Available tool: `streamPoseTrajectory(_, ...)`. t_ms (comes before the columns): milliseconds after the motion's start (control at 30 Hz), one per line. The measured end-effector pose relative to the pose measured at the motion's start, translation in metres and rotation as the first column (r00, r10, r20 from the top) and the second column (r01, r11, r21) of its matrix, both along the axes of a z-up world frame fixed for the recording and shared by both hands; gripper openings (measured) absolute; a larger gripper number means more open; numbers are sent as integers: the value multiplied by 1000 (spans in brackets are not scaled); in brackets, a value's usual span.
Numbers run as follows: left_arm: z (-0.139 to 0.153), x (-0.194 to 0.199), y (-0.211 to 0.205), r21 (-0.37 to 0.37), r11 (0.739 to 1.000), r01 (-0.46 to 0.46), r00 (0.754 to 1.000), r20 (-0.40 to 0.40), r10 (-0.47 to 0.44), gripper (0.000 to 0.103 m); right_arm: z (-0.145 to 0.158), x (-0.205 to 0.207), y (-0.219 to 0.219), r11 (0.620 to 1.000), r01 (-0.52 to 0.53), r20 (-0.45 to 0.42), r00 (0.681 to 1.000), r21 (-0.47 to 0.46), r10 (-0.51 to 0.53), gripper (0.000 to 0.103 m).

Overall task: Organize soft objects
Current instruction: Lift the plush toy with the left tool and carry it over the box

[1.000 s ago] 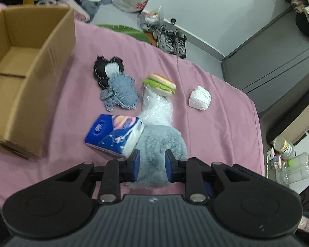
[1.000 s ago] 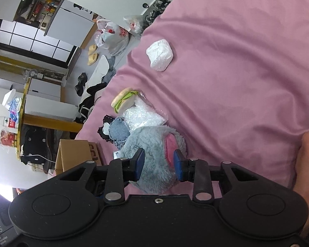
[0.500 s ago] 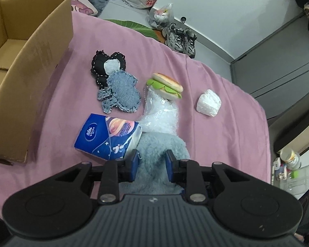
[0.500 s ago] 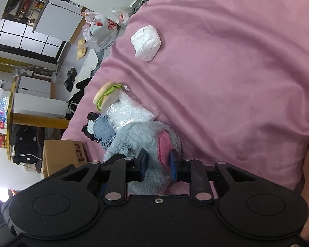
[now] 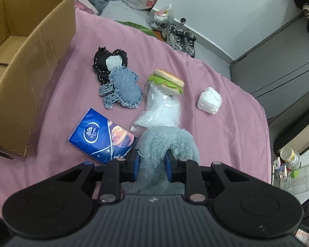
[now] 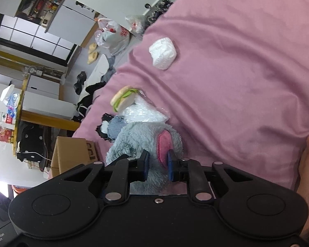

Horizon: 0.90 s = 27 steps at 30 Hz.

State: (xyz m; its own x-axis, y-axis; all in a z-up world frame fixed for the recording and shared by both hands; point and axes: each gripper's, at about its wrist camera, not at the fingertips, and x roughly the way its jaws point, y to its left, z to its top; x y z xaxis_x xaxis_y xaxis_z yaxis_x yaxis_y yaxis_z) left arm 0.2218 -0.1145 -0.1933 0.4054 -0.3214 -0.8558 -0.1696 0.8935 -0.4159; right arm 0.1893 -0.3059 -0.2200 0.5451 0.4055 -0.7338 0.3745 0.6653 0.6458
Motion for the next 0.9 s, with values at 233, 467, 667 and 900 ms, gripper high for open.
streamPoseTrajectory(233,21,-12,3,7,1000,19,999,50,-19,24,20,-12,7,999,-31,75,997,-11,32,18)
streamPoseTrajectory(467,42,-27,11,11,1000,14,994,105,-15,24,38,-22,14,998,-65,140,988,-15,66,18)
streamPoseTrajectory(667,58,-39,20,17,1000,5,989,145,-7,24,50,-26,24,997,-81,185,979,-11,82,18)
streamPoseTrajectory(900,77,-51,33,14,1000,-12,981,192,9,23,66,-28,40,994,-108,234,966,-26,111,18)
